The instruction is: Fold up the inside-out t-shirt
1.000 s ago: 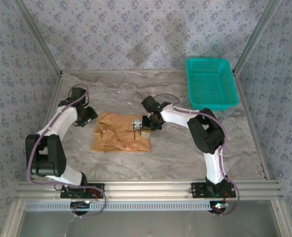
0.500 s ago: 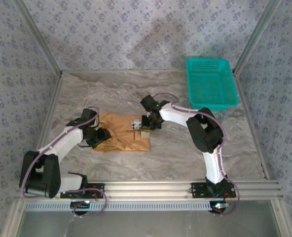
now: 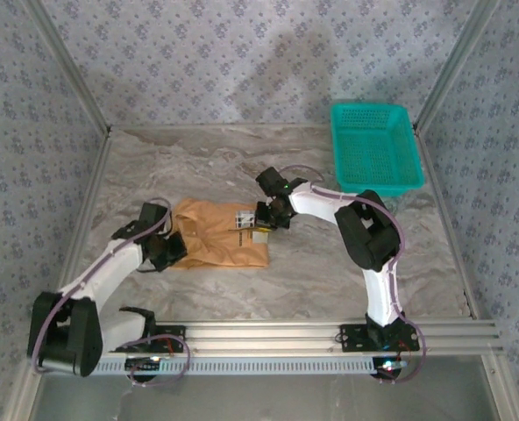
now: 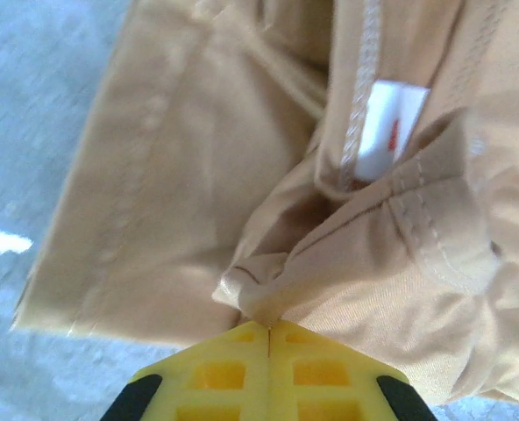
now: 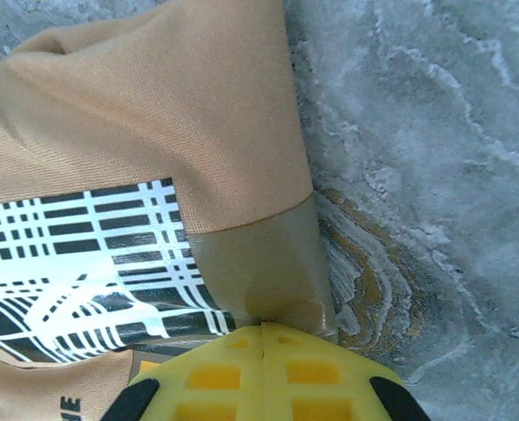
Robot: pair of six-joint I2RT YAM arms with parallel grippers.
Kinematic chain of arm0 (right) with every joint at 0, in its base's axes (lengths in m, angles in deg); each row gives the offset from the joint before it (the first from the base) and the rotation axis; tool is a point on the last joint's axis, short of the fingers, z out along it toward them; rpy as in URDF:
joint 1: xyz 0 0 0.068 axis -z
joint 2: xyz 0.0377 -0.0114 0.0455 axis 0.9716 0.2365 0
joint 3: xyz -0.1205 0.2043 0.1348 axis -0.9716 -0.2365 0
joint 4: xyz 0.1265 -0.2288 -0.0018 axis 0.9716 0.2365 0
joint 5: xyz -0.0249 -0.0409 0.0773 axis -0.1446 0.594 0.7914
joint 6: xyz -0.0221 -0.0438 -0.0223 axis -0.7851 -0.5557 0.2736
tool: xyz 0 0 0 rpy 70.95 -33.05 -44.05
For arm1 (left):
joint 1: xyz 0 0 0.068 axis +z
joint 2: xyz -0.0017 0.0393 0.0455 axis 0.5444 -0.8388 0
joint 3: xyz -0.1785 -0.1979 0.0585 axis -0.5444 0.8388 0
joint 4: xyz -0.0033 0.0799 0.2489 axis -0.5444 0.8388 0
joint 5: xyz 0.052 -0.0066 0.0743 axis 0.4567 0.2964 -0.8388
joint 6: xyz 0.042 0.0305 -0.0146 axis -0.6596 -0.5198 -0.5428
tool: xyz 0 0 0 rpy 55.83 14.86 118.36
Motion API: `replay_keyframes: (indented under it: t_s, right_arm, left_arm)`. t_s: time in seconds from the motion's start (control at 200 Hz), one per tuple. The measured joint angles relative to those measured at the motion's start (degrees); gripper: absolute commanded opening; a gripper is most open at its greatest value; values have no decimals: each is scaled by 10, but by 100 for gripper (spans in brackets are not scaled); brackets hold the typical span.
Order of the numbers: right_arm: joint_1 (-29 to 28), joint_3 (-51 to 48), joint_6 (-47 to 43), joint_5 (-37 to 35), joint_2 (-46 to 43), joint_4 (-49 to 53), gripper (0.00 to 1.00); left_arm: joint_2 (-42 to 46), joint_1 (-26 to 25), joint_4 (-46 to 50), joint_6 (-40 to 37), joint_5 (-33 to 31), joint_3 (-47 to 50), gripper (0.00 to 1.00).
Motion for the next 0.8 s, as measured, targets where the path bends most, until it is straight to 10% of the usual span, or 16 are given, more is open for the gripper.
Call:
replay_keyframes:
  t_s: [0.265, 0.495, 0.799]
  right_arm:
    - [4, -6, 5, 0, -4, -7, 0]
    - [1, 6, 4, -3, -2, 6, 0]
    - [-5, 43, -17, -31, -10, 78, 12]
  left_arm:
    - [120, 0, 40, 54, -11, 52, 3]
    - [211, 0, 77, 110, -19, 99, 33]
    - [223, -51, 105, 108, -88, -28, 32]
